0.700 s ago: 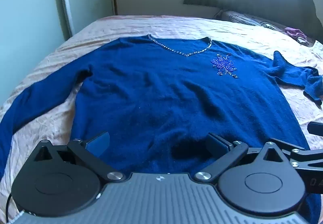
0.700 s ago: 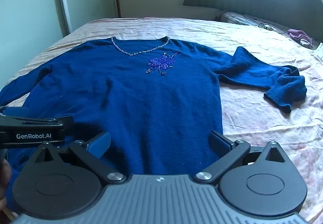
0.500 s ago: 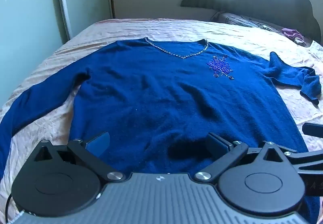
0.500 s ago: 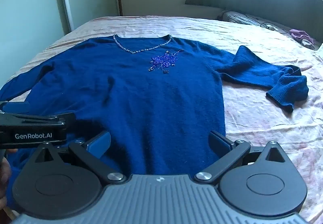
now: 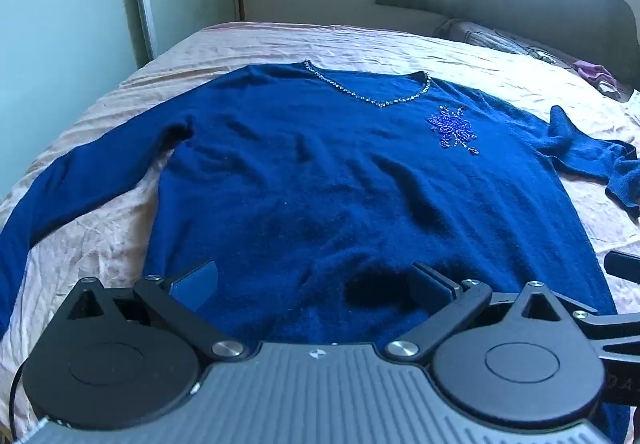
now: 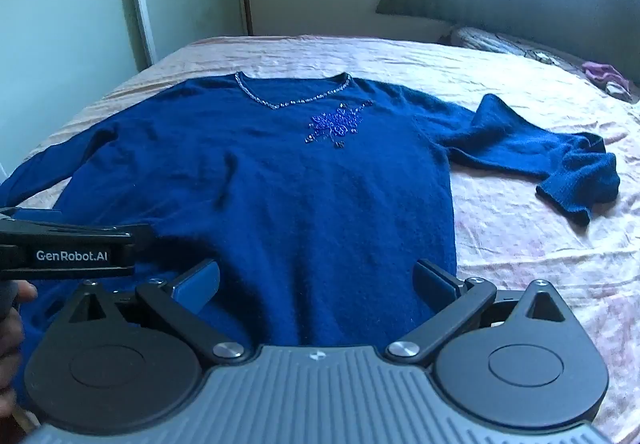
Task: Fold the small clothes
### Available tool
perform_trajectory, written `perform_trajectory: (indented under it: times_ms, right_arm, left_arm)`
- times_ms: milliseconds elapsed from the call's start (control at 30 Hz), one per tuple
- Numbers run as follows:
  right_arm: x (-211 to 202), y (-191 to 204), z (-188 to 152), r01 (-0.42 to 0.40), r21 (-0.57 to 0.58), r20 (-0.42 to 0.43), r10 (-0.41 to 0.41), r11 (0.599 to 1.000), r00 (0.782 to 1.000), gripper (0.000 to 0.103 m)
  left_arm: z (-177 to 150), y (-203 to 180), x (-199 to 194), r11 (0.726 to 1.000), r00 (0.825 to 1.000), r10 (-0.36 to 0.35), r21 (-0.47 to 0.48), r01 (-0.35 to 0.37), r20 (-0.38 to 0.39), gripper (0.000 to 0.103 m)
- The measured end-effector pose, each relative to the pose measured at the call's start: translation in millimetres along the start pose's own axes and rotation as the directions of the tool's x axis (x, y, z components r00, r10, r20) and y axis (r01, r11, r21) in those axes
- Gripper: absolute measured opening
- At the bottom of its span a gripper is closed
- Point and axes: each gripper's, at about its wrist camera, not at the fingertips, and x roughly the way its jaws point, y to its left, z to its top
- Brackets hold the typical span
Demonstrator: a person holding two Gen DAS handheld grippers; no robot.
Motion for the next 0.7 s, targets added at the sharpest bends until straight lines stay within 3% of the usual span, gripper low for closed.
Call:
perform_trajectory:
  times_ms: [700]
  right_arm:
    - [-2.2, 2.4, 0.4, 0.017, -0.011, 0.013, -0.016, 1.000, 1.000, 0.103]
  left_arm:
    - [-1.2, -11.0, 1.0, 0.998, 1.000, 0.010, 0.058, -0.011, 0.002, 0.103]
